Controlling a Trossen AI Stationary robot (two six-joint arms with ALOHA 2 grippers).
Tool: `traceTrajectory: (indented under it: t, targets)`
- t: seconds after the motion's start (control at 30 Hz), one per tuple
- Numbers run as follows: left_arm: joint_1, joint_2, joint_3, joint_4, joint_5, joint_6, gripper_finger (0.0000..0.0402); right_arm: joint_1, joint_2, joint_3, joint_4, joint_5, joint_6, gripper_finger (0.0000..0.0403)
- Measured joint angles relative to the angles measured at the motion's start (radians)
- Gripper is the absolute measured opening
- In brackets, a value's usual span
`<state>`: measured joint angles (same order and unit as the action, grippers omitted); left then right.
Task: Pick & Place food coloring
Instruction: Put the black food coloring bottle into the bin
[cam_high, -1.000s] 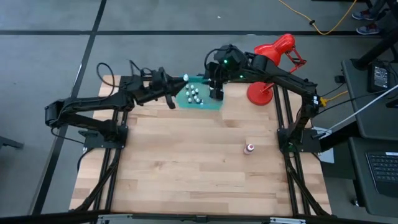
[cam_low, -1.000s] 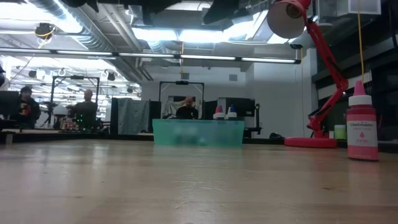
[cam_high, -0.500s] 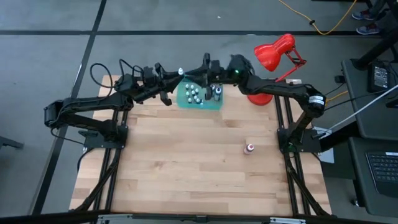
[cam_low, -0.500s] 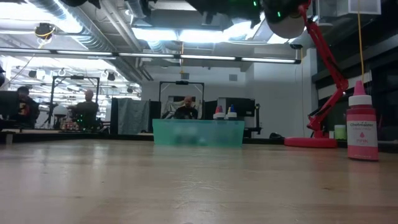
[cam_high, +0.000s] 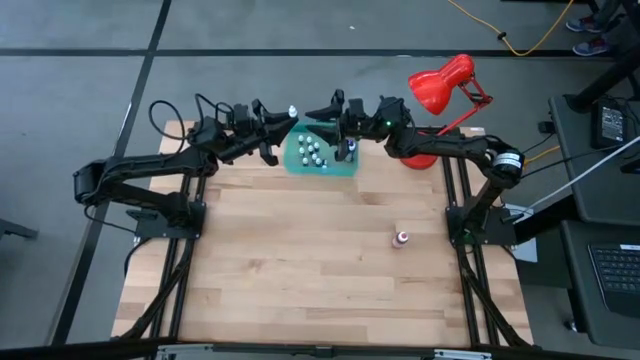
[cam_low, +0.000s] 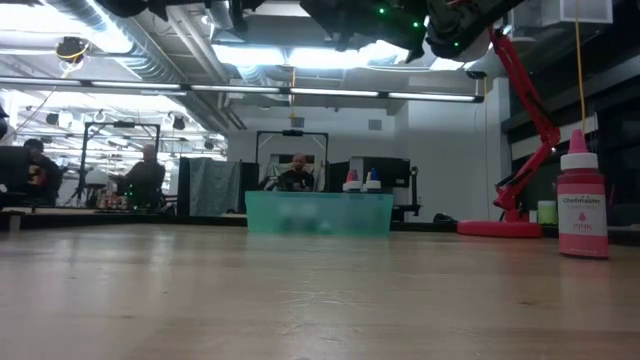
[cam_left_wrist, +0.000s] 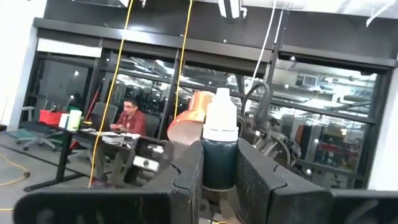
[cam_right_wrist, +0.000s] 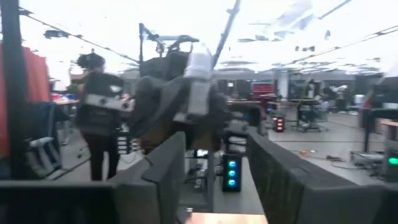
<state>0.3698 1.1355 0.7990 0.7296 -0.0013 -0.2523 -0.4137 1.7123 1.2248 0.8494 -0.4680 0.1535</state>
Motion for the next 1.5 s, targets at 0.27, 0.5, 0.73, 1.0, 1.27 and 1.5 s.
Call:
traceTrajectory:
  t: [0.27, 0.5, 0.73, 1.0, 1.27, 1.5]
  targets:
    - [0.000, 0.027, 0.000, 0.008, -0.004, 0.001, 0.0067, 0.000, 0.000, 0.005, -0.019, 0.030, 0.002, 0.0190]
    - [0.000, 0.047, 0.000, 0.033, -0.007, 0.008, 0.0067, 0.000, 0.001, 0.005, -0.017, 0.025, 0.006, 0.0171]
    - [0.000, 0.089, 0.000, 0.069, -0.009, 0.006, 0.0068, 0.002, 0.001, 0.005, -0.017, 0.008, 0.026, 0.0166]
    - [0.001, 0.148, 0.068, 0.060, 0.016, 0.018, 0.0068, 0.002, -0.001, 0.007, -0.001, -0.023, 0.064, 0.0165]
    - [0.001, 0.169, 0.091, 0.059, 0.041, 0.007, 0.0068, 0.002, -0.003, 0.007, 0.013, -0.041, 0.079, 0.0150]
    - [-0.001, 0.163, 0.092, 0.069, 0.058, -0.020, 0.0068, 0.002, -0.002, 0.007, 0.012, -0.065, 0.074, 0.0101]
